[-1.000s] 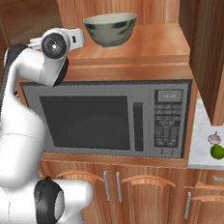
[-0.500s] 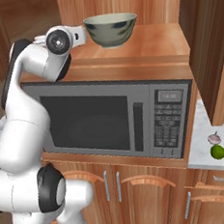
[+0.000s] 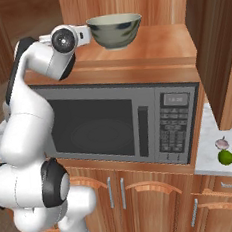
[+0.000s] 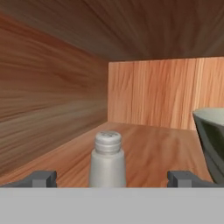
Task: Open the cabinet. Place the bowl and condiment on the counter. Then place the lime and garlic on the cutting board.
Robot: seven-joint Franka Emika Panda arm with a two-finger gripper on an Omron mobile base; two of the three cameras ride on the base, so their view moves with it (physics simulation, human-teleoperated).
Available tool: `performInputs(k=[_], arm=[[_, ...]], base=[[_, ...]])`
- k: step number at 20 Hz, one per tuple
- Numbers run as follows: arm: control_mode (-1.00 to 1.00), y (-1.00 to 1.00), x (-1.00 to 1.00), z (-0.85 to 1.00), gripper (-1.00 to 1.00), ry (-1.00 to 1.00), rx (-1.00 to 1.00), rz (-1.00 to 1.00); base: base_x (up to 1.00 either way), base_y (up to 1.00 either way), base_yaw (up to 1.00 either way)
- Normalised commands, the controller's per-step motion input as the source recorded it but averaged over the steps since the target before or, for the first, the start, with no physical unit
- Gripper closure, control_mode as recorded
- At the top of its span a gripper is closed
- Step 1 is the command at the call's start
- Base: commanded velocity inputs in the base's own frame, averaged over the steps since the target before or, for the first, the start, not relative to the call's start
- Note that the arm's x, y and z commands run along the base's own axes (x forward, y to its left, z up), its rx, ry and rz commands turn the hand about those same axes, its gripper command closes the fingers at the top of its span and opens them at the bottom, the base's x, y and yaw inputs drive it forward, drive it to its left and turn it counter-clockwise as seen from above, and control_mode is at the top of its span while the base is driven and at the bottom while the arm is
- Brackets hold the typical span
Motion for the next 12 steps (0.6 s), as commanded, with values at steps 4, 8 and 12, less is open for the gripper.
performInputs(k=[4,8,12], arm=[[-1.0,0.18,0.27,-0.11,-1.0,0.0,0.0,0.0],[-1.0,0.17,0.25,-0.08,-1.0,0.0,0.0,0.0],[-1.0,0.03,0.23,-0.06,-1.0,0.0,0.0,0.0]], base=[[0.0,0.0,0.0],[0.0,0.0,0.0],[0.0,0.0,0.0]])
